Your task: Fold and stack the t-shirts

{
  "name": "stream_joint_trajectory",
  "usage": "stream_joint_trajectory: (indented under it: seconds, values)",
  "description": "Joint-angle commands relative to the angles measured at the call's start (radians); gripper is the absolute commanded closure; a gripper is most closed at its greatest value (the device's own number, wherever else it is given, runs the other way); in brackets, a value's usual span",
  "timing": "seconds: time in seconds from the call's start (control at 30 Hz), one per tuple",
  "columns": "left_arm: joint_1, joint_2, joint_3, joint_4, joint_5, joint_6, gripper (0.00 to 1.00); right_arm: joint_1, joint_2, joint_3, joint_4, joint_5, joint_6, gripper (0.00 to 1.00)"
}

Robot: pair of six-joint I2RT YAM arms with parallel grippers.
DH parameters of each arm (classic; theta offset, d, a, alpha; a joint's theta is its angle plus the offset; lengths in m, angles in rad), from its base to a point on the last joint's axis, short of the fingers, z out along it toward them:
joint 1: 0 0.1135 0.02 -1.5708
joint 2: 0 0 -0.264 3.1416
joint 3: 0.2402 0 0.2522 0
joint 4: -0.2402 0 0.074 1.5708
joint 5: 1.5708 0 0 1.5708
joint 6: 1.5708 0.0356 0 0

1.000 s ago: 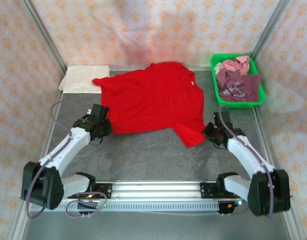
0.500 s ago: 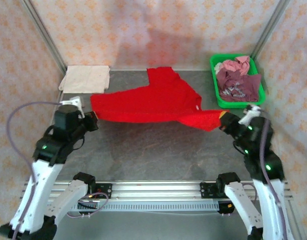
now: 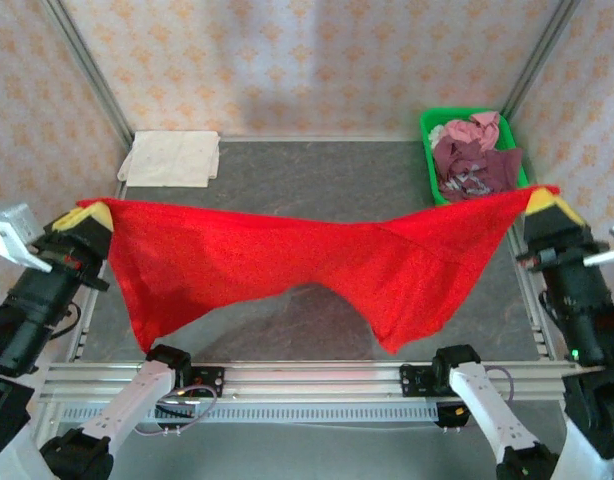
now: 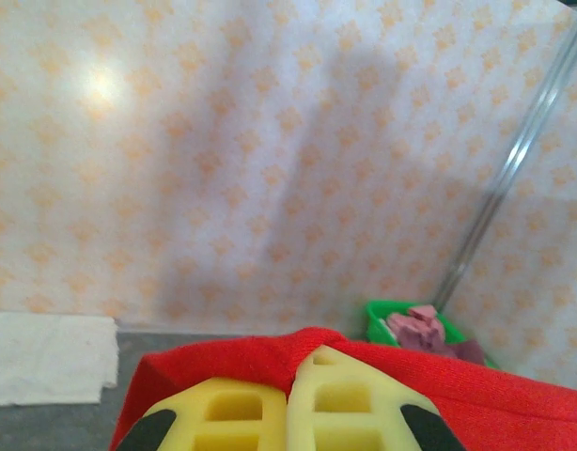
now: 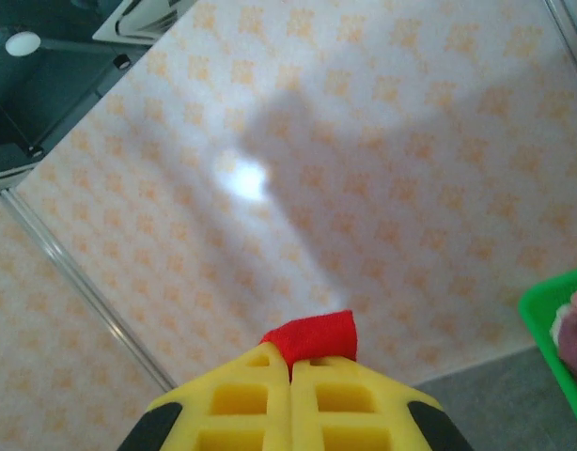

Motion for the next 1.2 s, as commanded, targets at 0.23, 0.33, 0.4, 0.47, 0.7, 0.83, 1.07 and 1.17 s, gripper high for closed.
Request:
stream_joint_trajectory:
  seconds: [0.23,0.33,0.4,0.47,0.7,0.83,1.07,1.17]
  values:
    - [0.11,0.484,0.08,0.231,-0.137,0.16,1.0,-0.001,0.599,0.241,0.193,0.109,-0.103,1.0]
    - [0.211,0.674,0.126,0.298,0.003,0.1,1.0,-0.001,0.792,0.323,0.235,0.1,-0.109,1.0]
    - [0.213,0.804,0.136,0.33,-0.003,0.122,1.0,0.0,0.932,0.366,0.269,0.105,-0.109,1.0]
    - [0.213,0.919,0.129,0.367,0.0,0.144,1.0,0.003,1.066,0.395,0.319,0.105,-0.106,1.0]
    - [0.248,1.393,0.269,0.422,-0.134,0.198,0.32,0.017,1.715,0.945,0.312,0.049,-0.021,0.1]
    - [0.308,1.507,0.428,0.391,-0.158,0.123,0.35,0.008,1.928,1.283,0.31,-0.017,0.036,0.08]
    - [0.248,1.224,0.1,0.415,-0.143,0.07,0.34,0.05,1.495,0.741,0.162,0.006,-0.085,0.18]
    - [0.201,1.084,-0.161,0.445,-0.095,0.026,0.35,0.098,1.25,0.327,0.212,0.02,-0.09,0.29]
